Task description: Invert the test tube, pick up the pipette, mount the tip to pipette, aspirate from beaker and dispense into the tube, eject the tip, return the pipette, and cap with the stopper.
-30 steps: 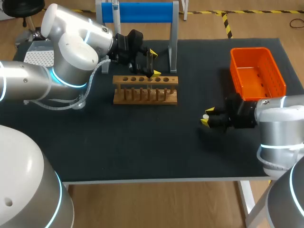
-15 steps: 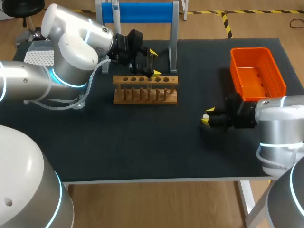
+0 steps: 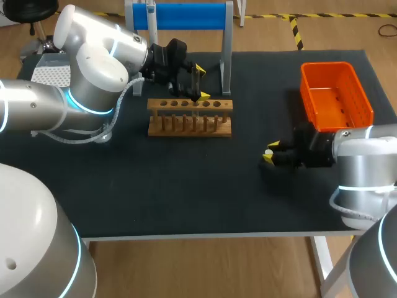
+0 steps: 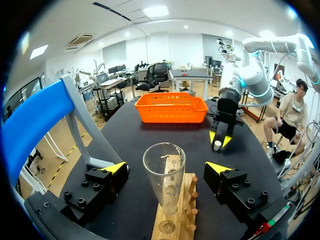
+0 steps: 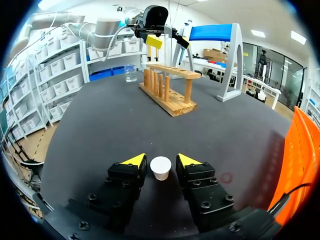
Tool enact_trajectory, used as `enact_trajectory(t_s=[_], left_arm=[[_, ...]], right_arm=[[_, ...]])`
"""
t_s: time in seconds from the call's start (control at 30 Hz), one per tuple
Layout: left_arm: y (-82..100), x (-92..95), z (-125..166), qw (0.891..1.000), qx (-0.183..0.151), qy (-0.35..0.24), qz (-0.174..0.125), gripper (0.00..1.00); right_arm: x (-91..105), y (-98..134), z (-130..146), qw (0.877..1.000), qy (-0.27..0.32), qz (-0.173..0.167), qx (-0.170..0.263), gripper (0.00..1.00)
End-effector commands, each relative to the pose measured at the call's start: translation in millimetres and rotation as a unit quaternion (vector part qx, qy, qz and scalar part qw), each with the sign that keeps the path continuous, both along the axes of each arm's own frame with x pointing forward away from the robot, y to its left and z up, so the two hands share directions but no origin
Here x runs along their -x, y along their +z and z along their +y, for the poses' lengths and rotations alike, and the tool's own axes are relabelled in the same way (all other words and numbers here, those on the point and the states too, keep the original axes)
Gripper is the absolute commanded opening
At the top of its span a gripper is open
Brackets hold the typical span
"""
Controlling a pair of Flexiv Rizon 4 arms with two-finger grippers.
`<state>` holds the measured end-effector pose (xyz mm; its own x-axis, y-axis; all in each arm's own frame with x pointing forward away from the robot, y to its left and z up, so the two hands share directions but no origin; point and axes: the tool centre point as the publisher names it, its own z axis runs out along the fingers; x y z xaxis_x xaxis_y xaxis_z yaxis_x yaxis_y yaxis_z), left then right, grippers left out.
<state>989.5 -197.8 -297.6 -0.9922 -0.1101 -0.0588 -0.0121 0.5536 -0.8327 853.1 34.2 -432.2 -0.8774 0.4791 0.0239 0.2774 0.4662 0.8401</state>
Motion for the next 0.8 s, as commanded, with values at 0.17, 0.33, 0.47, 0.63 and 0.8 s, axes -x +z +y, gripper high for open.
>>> enact_trajectory(t_s=[0.17,0.33,0.47,0.63,0.8], left_arm=[[0.0,-1.1,-0.3,1.0,-0.001,-0.001,0.001,1.0],[0.0,-1.1,-0.3,1.0,-0.001,-0.001,0.001,1.0],[0.0,-1.1,-0.3,1.0,-0.001,-0.001,0.001,1.0],[0.0,-1.1,-0.3,1.0,-0.001,-0.001,0.001,1.0],[0.0,-1.1,-0.3,1.0,-0.001,-0.001,0.001,1.0]], right_arm=[[0.7,0.1,0.8,1.0,0.002,0.0,0.0,0.31],[0.5,-0.3,1.3,1.0,0.001,0.0,0.001,0.05],[0.1,-0.9,1.6,1.0,0.0,0.0,0.001,0.0],[-1.0,6.4,3.2,1.0,0.003,-0.003,0.0,0.0],[-5.0,30.5,4.0,1.0,0.017,-0.011,0.004,0.0]])
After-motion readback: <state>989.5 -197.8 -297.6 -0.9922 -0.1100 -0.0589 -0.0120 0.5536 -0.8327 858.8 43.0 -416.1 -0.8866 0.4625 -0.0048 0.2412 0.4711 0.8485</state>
